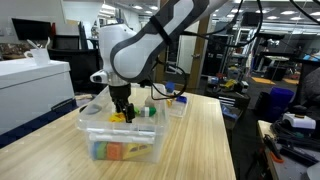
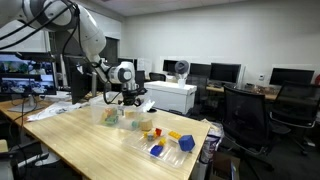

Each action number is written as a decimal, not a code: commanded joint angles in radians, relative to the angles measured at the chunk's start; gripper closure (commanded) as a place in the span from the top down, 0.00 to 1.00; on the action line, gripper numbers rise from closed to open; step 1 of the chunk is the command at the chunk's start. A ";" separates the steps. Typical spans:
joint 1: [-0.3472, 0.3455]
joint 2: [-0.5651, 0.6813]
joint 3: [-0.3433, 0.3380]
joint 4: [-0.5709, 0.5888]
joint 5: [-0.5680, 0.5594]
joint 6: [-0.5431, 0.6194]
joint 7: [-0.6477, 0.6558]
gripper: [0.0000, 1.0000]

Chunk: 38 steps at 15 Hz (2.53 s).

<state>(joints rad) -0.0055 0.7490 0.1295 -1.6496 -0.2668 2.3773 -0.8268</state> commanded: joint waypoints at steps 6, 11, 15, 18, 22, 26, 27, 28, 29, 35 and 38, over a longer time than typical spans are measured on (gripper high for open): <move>0.007 0.001 0.014 -0.022 0.001 -0.018 -0.090 0.23; 0.006 -0.124 0.003 -0.190 -0.008 0.210 -0.041 0.78; 0.001 -0.220 -0.002 -0.304 -0.006 0.368 -0.021 1.00; 0.004 -0.235 -0.029 -0.316 -0.017 0.403 0.003 1.00; -0.032 -0.194 -0.084 -0.244 0.010 0.333 0.053 1.00; -0.073 -0.148 -0.070 -0.165 0.068 0.188 0.095 1.00; -0.073 -0.136 -0.070 -0.141 0.079 0.147 0.107 1.00; -0.063 -0.092 -0.083 -0.086 0.090 0.077 0.144 1.00; -0.063 -0.076 -0.083 -0.067 0.097 0.045 0.160 1.00; -0.050 0.030 -0.071 0.054 0.095 -0.070 0.258 1.00; -0.031 0.024 -0.038 0.035 0.085 -0.085 0.243 1.00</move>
<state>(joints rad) -0.0527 0.7655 0.0671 -1.6077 -0.1771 2.3130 -0.5856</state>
